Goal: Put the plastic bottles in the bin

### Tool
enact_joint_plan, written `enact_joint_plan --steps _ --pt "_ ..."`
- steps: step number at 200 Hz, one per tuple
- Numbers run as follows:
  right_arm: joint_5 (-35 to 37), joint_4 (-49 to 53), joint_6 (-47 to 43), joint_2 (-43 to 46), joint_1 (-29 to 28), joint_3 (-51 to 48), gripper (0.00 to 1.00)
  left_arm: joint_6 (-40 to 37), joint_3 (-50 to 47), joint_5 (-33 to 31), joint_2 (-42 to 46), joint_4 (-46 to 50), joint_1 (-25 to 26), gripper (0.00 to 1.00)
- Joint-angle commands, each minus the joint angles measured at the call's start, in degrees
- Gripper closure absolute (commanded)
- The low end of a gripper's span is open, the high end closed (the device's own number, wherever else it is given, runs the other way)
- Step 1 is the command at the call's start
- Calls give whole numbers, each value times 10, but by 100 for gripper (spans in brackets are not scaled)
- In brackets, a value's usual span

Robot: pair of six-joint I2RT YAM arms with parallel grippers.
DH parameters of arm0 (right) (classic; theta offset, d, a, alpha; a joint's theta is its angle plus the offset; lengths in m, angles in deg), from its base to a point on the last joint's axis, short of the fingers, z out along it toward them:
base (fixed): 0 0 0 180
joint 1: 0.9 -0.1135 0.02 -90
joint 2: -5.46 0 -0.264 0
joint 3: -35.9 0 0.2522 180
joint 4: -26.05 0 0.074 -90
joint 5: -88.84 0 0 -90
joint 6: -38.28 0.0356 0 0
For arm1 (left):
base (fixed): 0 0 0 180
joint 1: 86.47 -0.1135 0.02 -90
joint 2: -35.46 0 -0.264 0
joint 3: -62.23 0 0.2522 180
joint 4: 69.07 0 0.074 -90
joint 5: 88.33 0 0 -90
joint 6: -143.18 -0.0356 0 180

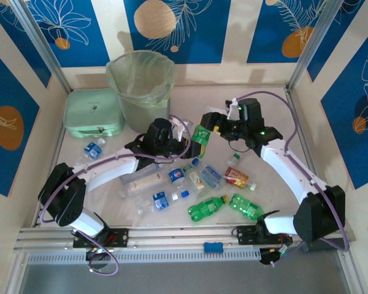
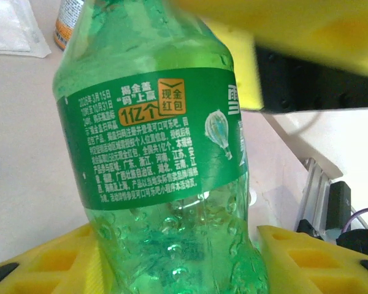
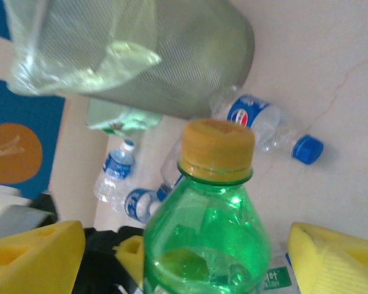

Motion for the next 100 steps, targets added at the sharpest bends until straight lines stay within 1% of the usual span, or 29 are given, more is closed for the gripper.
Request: enact_joint_plan --steps 1,27,53,83,100 --pt "-22 -4 18 46 34 -7 14 1 -4 -21 23 -10 3 52" --pt "-38 -5 26 82 77 -22 14 -15 18 -44 35 23 -4 51" --pt "-43 0 24 102 101 -35 14 -43 77 -56 50 80 -26 51" --pt "-45 -4 28 107 107 -51 14 -68 179 -39 49 152 -77 51" --pt "-46 -11 33 107 107 -60 14 -68 233 -18 40 173 -120 52"
